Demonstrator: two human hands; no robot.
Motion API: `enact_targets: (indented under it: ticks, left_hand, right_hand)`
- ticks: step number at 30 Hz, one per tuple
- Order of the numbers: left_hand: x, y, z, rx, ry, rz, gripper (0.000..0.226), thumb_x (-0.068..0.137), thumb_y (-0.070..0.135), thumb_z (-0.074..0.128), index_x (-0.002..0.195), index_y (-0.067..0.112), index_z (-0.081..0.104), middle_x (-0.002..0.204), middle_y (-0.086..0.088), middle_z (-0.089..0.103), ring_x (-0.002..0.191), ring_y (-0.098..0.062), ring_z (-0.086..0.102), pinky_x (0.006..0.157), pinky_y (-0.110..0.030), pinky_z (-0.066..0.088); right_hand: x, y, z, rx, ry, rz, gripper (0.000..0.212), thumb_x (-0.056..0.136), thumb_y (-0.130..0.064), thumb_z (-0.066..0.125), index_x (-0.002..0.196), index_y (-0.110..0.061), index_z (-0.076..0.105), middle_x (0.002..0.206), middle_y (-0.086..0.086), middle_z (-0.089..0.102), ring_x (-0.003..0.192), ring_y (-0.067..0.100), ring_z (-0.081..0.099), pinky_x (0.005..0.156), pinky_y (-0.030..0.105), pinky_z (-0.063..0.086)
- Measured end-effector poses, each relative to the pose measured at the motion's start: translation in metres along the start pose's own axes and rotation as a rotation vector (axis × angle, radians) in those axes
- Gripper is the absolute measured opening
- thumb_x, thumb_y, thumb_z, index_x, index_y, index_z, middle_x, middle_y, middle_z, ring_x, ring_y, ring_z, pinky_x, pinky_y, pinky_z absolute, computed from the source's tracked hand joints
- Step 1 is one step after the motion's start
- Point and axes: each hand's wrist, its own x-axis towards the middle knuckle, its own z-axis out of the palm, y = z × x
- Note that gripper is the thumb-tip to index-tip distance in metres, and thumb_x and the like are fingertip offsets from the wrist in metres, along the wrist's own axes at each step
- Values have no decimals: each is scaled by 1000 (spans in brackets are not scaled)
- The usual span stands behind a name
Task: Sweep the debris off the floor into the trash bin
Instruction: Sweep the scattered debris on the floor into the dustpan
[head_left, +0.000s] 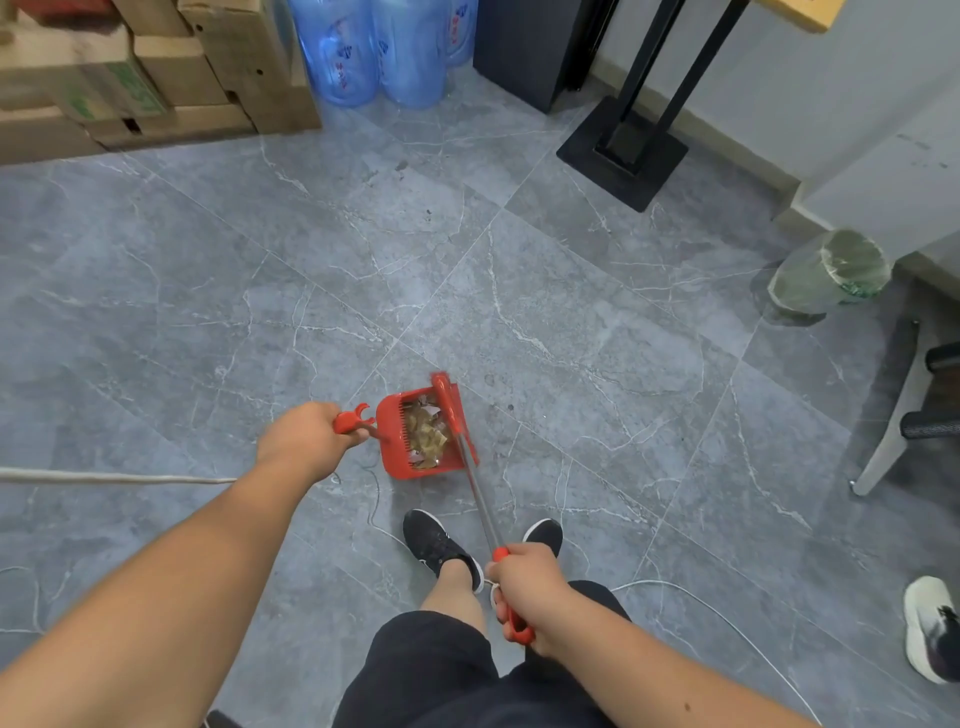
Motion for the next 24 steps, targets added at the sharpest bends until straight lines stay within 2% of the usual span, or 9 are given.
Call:
enact_targets:
  ticks: [2,5,8,11,19,24]
  left_hand:
    - [-5,0,-2,3,3,5,35,89,55,66,75,23,62,70,0,65,66,-19,61,59,-30,44]
    - [-11,3,-5,13,21,15,34,88,53,68,73,23,60,70,1,63,67,-19,60,60,-30,42]
    - [-14,14,-9,1,30,29,35,87,53,70,72,23,60,68,0,63,66,-19,60,58,-30,41]
    - [-19,32,-9,-44,36,38,33,88,50,70,73,22,61,68,-3,64,65,-21,61,61,-33,46]
    - [-34,99,-7,-125,76,64,38,87,51,71,74,16,63,65,-6,63,64,-25,61,60,-35,46]
    - [-47,164,-8,-163,96,123,32,88,50,71,72,23,65,63,-5,62,64,-25,61,60,-34,44]
  right_hand:
    - [-3,5,-8,9,3,-21,24,86,0,41,74,-20,40,55,8,37,44,17,28,46,25,15]
    - [-6,6,-23,51,9,-47,19,88,-1,43,78,-17,44,51,7,38,44,17,28,48,27,16]
    - [-3,2,-43,93,25,-65,18,86,0,44,75,-13,49,47,6,39,45,17,29,47,24,18]
    - [-1,-3,-69,121,47,-89,18,90,-1,42,82,-10,56,52,7,42,44,17,32,44,21,21]
    - [-9,-6,-148,175,61,-189,15,94,0,44,85,-8,54,54,5,39,39,16,35,44,22,21]
    - [-15,-6,-202,203,100,-224,17,93,1,45,99,-2,61,62,9,43,40,15,38,43,23,25]
